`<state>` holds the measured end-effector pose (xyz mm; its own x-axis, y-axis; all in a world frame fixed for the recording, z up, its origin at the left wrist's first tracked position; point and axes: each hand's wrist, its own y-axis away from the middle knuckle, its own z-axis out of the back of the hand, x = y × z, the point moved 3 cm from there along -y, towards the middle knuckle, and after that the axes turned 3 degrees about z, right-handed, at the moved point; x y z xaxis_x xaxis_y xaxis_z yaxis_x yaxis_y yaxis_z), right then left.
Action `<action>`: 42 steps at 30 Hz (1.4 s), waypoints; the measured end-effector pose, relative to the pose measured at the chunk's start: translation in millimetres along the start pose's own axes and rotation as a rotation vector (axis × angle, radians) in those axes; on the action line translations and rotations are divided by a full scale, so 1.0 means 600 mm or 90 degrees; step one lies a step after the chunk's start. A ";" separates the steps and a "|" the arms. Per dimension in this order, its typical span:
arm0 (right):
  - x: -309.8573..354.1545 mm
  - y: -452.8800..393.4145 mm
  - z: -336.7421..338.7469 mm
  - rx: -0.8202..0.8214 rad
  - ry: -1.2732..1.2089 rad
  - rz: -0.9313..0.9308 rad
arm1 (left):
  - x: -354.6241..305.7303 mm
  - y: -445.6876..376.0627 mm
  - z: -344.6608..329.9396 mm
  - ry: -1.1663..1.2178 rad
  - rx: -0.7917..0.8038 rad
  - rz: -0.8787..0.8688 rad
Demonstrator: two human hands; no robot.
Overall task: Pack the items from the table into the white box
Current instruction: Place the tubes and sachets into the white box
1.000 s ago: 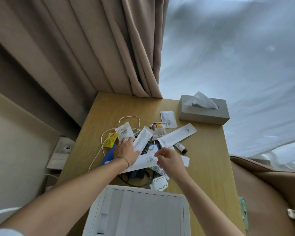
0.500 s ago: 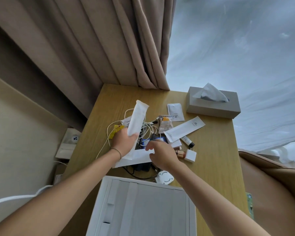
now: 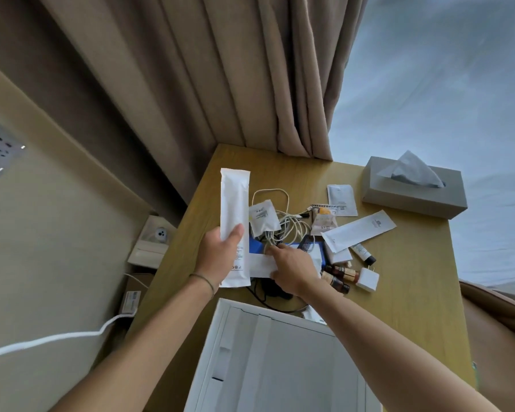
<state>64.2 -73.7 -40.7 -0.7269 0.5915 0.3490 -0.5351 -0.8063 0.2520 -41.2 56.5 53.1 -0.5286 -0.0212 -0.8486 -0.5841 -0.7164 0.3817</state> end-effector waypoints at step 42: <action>0.122 0.353 -0.067 -0.154 -0.701 -0.345 | 0.157 0.200 0.117 0.038 0.217 -0.038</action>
<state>-119.4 -200.9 1.6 0.2952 0.4352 0.8506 -0.8027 -0.3698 0.4678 -204.5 17.6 44.8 -0.4570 -0.0343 -0.8888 -0.7900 -0.4436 0.4233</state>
